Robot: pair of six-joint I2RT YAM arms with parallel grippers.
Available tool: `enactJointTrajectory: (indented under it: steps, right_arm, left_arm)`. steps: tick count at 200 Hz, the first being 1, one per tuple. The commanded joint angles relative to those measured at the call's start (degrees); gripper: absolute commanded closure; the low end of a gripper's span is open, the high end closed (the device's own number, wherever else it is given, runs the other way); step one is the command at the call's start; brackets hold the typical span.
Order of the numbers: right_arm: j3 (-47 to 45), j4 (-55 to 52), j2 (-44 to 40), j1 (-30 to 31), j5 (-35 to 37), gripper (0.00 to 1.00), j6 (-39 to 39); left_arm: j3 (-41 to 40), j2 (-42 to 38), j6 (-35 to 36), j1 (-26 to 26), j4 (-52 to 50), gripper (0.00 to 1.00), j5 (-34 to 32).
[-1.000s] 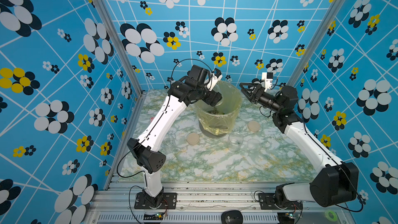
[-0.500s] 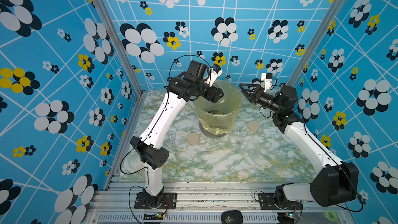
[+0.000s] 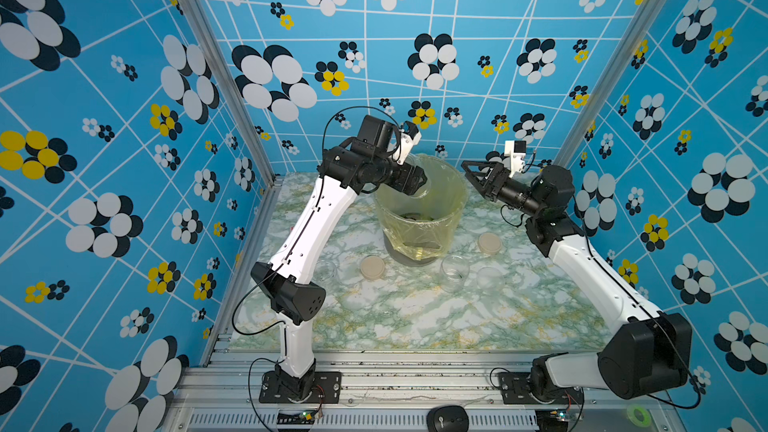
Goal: Empty moldy tea leaves from jars
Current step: Pour the moldy tea leaves from the jar into the trash bin, then place the jar at the center of the board.
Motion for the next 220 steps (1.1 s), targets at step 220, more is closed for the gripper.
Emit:
enactJointTrajectory:
  steps: [220]
  right_arm:
    - [-5.52, 28.16, 1.64, 5.89, 7.79, 0.01, 26.73]
  left_arm:
    - [-42.02, -21.95, -14.68, 0.61, 73.50, 1.00, 9.25]
